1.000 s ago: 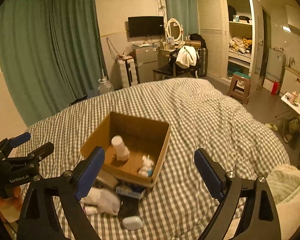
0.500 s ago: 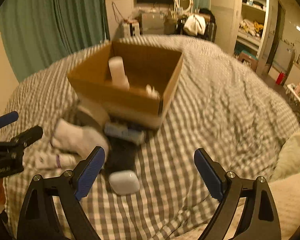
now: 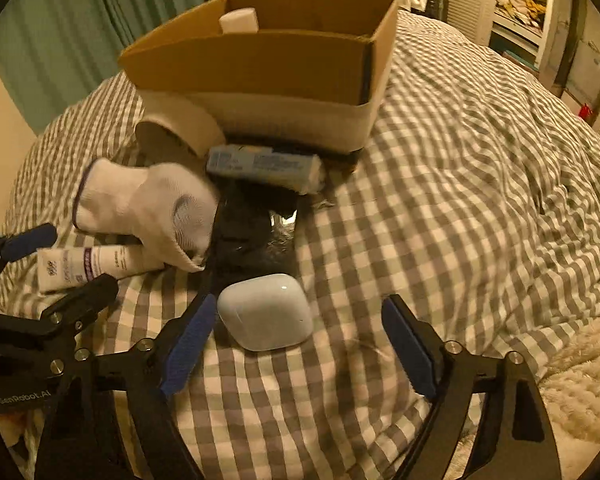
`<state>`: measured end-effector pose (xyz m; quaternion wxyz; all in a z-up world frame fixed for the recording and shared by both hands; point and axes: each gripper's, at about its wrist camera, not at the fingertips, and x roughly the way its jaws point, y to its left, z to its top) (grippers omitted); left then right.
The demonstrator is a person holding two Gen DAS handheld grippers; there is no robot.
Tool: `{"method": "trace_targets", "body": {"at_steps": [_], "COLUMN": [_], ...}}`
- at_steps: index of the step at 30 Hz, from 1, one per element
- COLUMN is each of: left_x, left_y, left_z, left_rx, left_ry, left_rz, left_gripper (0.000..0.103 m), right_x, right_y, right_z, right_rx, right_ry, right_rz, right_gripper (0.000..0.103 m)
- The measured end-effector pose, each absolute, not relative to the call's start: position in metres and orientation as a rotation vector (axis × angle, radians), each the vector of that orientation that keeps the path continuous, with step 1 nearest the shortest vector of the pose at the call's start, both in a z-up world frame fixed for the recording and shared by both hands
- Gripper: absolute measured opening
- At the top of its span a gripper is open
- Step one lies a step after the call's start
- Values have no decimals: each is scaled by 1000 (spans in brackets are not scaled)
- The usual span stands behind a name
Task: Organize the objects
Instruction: 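Grasp the pale blue case with the right tool while the left tool grasps the cream tube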
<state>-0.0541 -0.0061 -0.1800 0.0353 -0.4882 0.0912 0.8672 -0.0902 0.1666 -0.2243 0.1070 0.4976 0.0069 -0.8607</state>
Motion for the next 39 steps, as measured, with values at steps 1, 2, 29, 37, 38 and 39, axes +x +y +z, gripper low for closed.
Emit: {"method": "trace_targets", "body": {"at_steps": [1, 2, 29, 37, 38, 39], "left_x": [-57, -58, -43, -86, -88, -88], "left_y": [-5, -5, 27, 44, 43, 42], "left_z": [-181, -182, -177, -203, -204, -204], "left_rx": [-1509, -1515, -1501, -1621, -1625, -1627], "left_ry": [283, 287, 410, 442, 427, 415], "left_rz": [2658, 2647, 2491, 2411, 2407, 2406], "left_gripper": [86, 86, 18, 21, 21, 20], "right_x": [-91, -91, -64, -74, -74, -75], "right_y": [164, 162, 170, 179, 179, 180], "right_z": [-227, -229, -206, -212, -213, -213], "right_rx": [1465, 1461, 1421, 1447, 1447, 1445], "right_ry": [29, 17, 13, -34, -38, -42], "right_rz": [-2530, -2520, -2560, -2537, -2536, -2535], "right_gripper": [80, 75, 52, 52, 52, 52]}}
